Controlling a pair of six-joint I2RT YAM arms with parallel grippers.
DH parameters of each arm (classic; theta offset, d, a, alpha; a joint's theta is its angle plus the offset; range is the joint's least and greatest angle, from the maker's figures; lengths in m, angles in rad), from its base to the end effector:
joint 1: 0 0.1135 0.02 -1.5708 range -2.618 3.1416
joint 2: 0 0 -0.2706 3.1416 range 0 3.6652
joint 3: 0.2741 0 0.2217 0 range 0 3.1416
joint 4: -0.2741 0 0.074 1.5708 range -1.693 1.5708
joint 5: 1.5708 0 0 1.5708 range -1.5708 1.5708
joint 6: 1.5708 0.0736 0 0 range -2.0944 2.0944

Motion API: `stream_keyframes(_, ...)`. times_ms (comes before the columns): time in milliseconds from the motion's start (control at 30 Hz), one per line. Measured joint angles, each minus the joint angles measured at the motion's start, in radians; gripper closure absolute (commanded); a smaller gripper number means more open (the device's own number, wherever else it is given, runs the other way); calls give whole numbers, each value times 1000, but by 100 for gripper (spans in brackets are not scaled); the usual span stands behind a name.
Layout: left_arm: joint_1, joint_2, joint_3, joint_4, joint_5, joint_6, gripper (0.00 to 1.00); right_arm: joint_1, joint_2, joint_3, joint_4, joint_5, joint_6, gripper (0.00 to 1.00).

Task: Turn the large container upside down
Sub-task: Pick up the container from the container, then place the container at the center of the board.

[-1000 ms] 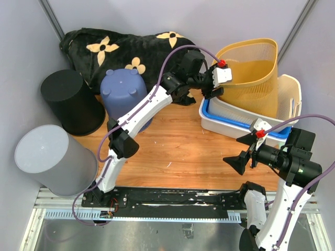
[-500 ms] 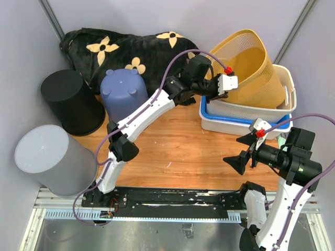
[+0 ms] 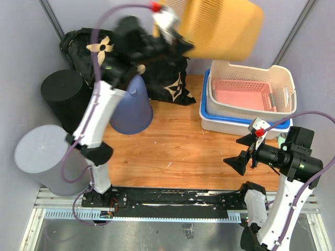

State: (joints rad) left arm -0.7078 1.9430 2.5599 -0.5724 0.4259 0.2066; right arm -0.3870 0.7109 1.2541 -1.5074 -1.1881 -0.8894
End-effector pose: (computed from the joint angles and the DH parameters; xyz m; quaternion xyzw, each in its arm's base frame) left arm 0.2831 -0.2823 0.5443 0.4353 0.5388 -0.3167 0.6481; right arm 0.0484 0.0540 0.3684 -0.3585 0.7245 0.2816 0.5170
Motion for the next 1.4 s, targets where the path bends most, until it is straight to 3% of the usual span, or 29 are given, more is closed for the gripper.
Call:
stream_keyframes(100, 227, -154, -88, 103, 161, -231, 100, 0, 23, 20, -32, 13, -24, 0)
stream_keyframes(167, 418, -237, -179, 298, 295, -496, 100, 0, 38, 45, -47, 32, -35, 0)
stream_keyframes(267, 697, -304, -336, 724, 419, -964, 100, 0, 48, 94, -48, 58, -35, 0)
stream_keyframes(333, 774, -314, -401, 911, 483, -1161, 100, 0, 46, 127, -37, 74, -21, 0)
stream_keyframes(467, 766, -307, -478, 1216, 679, -1522, 100, 0, 46, 148, 7, 87, 23, 0)
stream_keyframes(600, 664, -333, -499, 1353, 874, -1758, 100, 0, 45, 136, 66, 90, 76, 0)
stream_keyframes(767, 533, -504, -670, 1363, 995, -1801, 100, 0, 20, 112, 167, 132, 171, 0)
stream_keyframes(1000, 495, -738, -1132, 1428, 1038, -1889, 100, -2, 13, 113, 281, 202, 265, 0)
stream_keyframes(1233, 449, -749, -1450, 1478, 1038, -1921, 100, -2, 8, 115, 263, 122, 248, 0)
stream_keyframes(1400, 444, -699, -1651, 1777, 1022, -2089, 100, -1, 25, 177, 74, 27, 88, 0)
